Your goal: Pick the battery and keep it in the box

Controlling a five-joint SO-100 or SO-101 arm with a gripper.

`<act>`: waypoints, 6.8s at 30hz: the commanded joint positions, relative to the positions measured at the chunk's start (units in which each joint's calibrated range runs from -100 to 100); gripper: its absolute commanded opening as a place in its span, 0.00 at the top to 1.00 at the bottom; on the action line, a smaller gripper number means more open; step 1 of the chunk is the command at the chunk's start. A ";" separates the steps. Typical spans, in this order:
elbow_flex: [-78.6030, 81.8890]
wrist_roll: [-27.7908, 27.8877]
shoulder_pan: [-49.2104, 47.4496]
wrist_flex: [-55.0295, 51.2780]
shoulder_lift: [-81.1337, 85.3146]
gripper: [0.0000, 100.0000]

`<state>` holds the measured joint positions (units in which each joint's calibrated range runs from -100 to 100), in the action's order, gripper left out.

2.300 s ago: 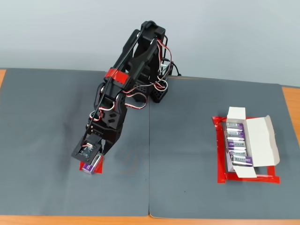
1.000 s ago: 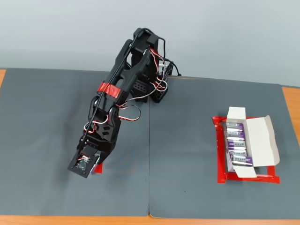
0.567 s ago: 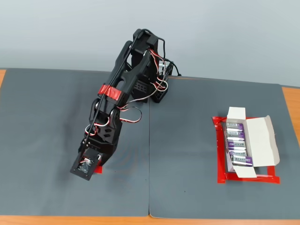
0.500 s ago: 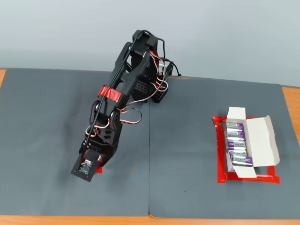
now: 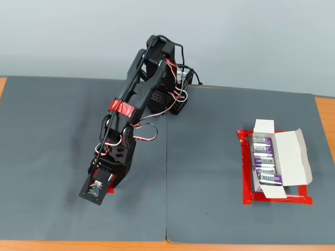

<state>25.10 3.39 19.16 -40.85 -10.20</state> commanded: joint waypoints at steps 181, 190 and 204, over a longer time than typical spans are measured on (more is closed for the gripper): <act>-14.92 6.74 -72.61 -7.85 6.00 0.89; -14.92 4.86 -72.09 -7.76 6.76 0.72; -14.11 4.81 -70.30 -8.54 15.75 0.98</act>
<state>13.43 8.28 -52.98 -49.09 -0.25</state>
